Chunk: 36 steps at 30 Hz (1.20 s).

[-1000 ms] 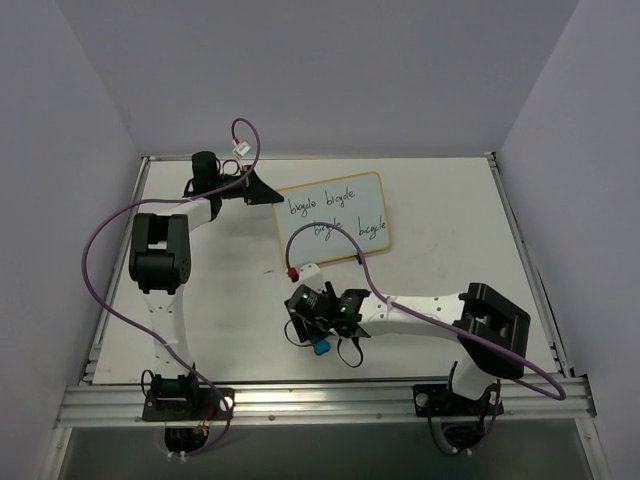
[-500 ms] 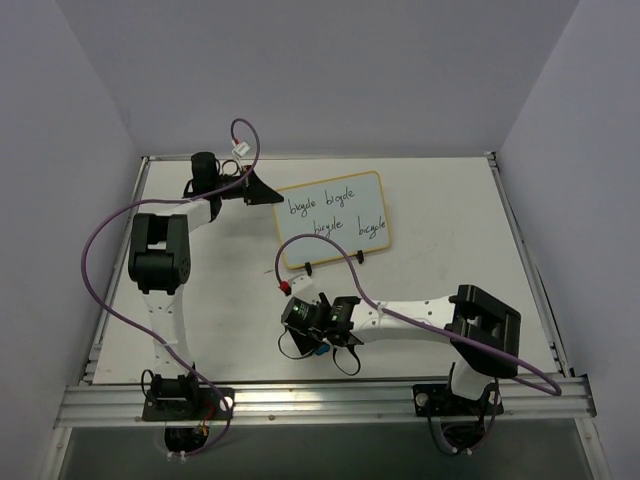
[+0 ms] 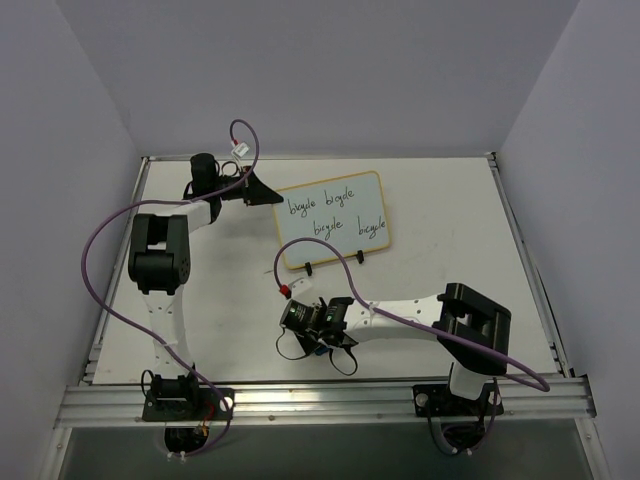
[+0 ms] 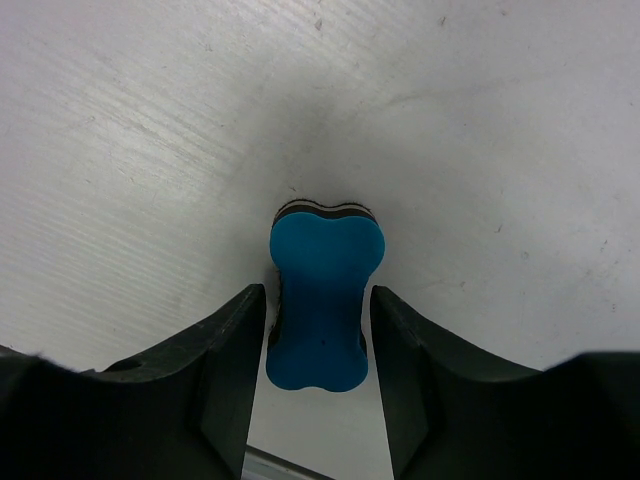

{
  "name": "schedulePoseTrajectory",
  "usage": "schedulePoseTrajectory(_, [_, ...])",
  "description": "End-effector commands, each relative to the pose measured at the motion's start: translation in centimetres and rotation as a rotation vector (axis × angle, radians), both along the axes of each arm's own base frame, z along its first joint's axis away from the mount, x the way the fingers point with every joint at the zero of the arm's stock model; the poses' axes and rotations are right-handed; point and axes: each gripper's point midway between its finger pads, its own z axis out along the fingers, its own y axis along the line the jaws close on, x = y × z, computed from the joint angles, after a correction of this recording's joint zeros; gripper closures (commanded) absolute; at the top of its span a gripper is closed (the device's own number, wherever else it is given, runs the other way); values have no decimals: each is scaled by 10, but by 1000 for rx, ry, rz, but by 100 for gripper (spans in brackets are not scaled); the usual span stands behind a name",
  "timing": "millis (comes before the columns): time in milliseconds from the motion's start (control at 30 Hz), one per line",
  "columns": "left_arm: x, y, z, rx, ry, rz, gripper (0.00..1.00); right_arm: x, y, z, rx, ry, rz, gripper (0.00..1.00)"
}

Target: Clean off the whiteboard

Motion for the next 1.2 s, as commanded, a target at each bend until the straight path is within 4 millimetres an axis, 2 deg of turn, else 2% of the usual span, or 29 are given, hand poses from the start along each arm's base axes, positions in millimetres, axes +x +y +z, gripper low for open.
schedulePoseTrajectory(0, [5, 12, 0, 15, -92, 25, 98, 3, -1, 9, -10, -18, -11, 58])
schedulePoseTrajectory(300, [5, 12, 1, 14, -95, 23, 98, 3, 0, 9, -9, -16, -4, 71])
schedulePoseTrajectory(400, [5, 12, 0, 14, -93, 25, 98, 3, 0, 9, -6, -18, -7, 82])
schedulePoseTrajectory(467, [5, 12, 1, 14, -97, 25, 98, 6, 1, 15, 6, -37, -16, 86])
schedulePoseTrajectory(600, [5, 12, 3, 14, -100, 25, 98, 19, 4, 42, 54, -101, -31, 90])
schedulePoseTrajectory(667, [5, 11, 3, 15, -101, 26, 98, 34, 2, 59, 71, -145, -54, 90])
schedulePoseTrajectory(767, [4, 10, 5, 16, -109, 25, 98, 71, -13, 94, 107, -205, -113, 91])
schedulePoseTrajectory(800, [4, 10, 6, 16, -110, 26, 98, 95, -25, 112, 140, -238, -167, 91])
schedulePoseTrajectory(867, [4, 10, 6, 16, -109, 25, 98, 122, -38, 135, 158, -300, -192, 91])
schedulePoseTrajectory(900, [4, 10, 6, 16, -109, 26, 98, 139, -40, 160, 204, -368, -220, 90])
schedulePoseTrajectory(933, [4, 10, 5, 16, -107, 26, 98, 158, -53, 171, 205, -406, -250, 89])
schedulePoseTrajectory(967, [4, 10, 4, 17, -107, 27, 98, 169, -57, 182, 221, -436, -267, 89])
schedulePoseTrajectory(1000, [4, 10, 4, 17, -107, 27, 98, 183, -52, 200, 274, -484, -275, 89])
schedulePoseTrajectory(1067, [4, 10, 3, 18, -106, 29, 98, 208, -62, 212, 285, -533, -304, 89])
schedulePoseTrajectory(1100, [4, 10, 3, 18, -106, 29, 98, 220, -60, 211, 288, -551, -319, 89])
schedulePoseTrajectory(1133, [4, 10, 3, 19, -106, 30, 98, 233, -60, 221, 301, -578, -336, 89])
schedulePoseTrajectory(1167, [4, 9, 2, 19, -106, 30, 98, 239, -57, 223, 301, -591, -331, 89])
